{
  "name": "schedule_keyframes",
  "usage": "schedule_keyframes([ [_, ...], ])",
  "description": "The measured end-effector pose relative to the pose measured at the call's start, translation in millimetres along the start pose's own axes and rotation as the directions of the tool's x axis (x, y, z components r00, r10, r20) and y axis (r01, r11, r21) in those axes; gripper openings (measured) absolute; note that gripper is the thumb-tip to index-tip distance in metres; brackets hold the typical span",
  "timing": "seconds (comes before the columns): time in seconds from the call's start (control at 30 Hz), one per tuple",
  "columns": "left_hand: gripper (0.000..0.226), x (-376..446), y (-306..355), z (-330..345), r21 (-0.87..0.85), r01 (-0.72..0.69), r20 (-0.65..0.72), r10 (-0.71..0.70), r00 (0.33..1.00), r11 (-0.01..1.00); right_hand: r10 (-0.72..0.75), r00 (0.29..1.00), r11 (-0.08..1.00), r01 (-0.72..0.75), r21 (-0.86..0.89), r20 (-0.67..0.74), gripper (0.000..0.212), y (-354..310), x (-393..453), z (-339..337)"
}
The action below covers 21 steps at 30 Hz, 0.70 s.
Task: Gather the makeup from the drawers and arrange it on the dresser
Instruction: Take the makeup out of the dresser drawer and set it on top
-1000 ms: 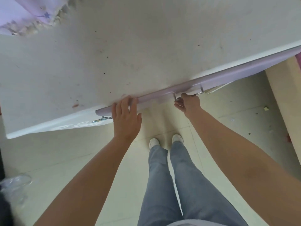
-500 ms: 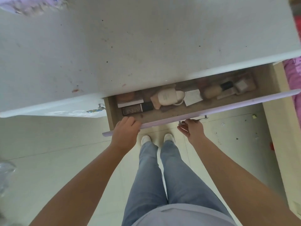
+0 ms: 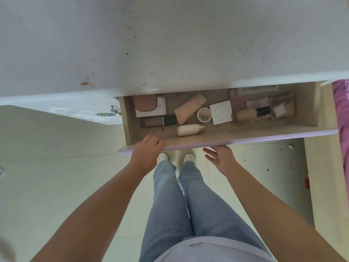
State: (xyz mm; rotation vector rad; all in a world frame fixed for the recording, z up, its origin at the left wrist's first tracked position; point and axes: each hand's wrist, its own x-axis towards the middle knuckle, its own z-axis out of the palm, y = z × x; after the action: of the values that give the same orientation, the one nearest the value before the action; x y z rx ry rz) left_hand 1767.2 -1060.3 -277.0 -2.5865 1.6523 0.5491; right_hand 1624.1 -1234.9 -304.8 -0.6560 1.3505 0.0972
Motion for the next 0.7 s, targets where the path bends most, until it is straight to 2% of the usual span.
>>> schedule_keyframes([
  [0.03,0.046,0.9,-1.3,3.1,-0.008,0.004,0.01,-0.004,1.0,1.0,0.022,1.0,0.988,-0.021,-0.151,0.004,0.026,-1.6,-6.4,1.0],
  [0.07,0.046,2.4,-1.6,1.7,-0.007,0.002,0.019,-0.002,1.0,1.0,0.061,0.998,0.929,-0.049,-0.367,0.02,0.029,-4.0,-15.0,2.8],
  [0.13,0.042,4.6,-3.1,-4.3,0.011,-0.003,0.083,0.002,0.997,1.0,0.183,0.973,0.644,-0.01,-0.765,0.141,0.026,-11.1,-38.2,6.8],
  [0.17,0.035,5.3,-4.3,-9.0,-0.021,0.011,0.126,-0.008,0.992,1.0,0.24,0.942,0.525,0.078,-0.847,0.235,0.021,-15.3,-50.8,10.7],
  [0.2,0.029,8.1,-8.4,-11.7,-0.066,0.058,0.166,-0.046,0.985,0.996,0.247,0.912,0.477,0.181,-0.86,0.328,0.018,-20.6,-60.9,15.7],
  [0.23,0.03,12.9,-12.5,-14.0,-0.116,0.108,0.245,-0.076,0.967,0.987,0.184,0.894,0.479,0.281,-0.832,0.408,0.016,-28.6,-68.1,23.2],
  [0.27,0.036,20.4,-14.9,-16.1,-0.179,0.176,0.309,-0.115,0.944,0.968,0.048,0.884,0.464,0.392,-0.795,0.464,0.016,-38.9,-71.8,32.8],
  [0.3,0.038,29.4,-16.5,-16.7,-0.213,0.225,0.303,-0.154,0.94,0.951,-0.114,0.857,0.364,0.506,-0.782,0.502,0.016,-49.5,-68.7,44.0],
  [0.33,0.038,38.5,-17.3,-19.0,-0.215,0.278,0.273,-0.216,0.938,0.936,-0.219,0.817,0.202,0.572,-0.795,0.533,0.02,-59.9,-62.0,56.5],
  [0.37,0.038,47.9,-19.3,-17.9,-0.185,0.318,0.239,-0.271,0.932,0.93,-0.249,0.788,0.013,0.584,-0.812,0.563,0.025,-67.7,-50.4,68.3],
  [0.4,0.041,56.9,-19.4,-17.8,-0.148,0.353,0.209,-0.32,0.924,0.924,-0.232,0.785,-0.171,0.548,-0.819,0.574,0.03,-72.4,-37.0,77.8],
  [0.43,0.045,63.9,-17.7,-16.1,-0.116,0.372,0.201,-0.345,0.917,0.921,-0.192,0.804,-0.311,0.494,-0.812,0.563,0.032,-73.5,-21.9,83.7],
  [0.47,0.049,69.1,-15.7,-13.5,-0.087,0.379,0.203,-0.356,0.912,0.921,-0.146,0.827,-0.398,0.454,-0.798,0.543,0.032,-72.3,-8.7,86.7],
  [0.5,0.051,72.9,-13.8,-9.9,-0.077,0.384,0.188,-0.365,0.912,0.92,-0.113,0.841,-0.445,0.434,-0.783,0.529,0.032,-69.9,1.0,87.6],
  [0.57,0.047,74.7,-11.8,-4.6,-0.103,0.421,0.134,-0.407,0.904,0.901,-0.123,0.835,-0.461,0.431,-0.775,0.537,0.028,-65.5,10.9,88.1],
  [0.63,0.043,74.9,-15.2,-2.5,-0.12,0.451,0.053,-0.448,0.893,0.884,-0.227,0.789,-0.417,0.451,-0.789,0.571,0.025,-64.8,16.9,92.9],
  [0.7,0.047,78.3,-23.2,-2.4,-0.065,0.467,0.012,-0.467,0.884,0.882,-0.324,0.707,-0.421,0.487,-0.765,0.628,0.026,-66.1,23.8,107.2],
])
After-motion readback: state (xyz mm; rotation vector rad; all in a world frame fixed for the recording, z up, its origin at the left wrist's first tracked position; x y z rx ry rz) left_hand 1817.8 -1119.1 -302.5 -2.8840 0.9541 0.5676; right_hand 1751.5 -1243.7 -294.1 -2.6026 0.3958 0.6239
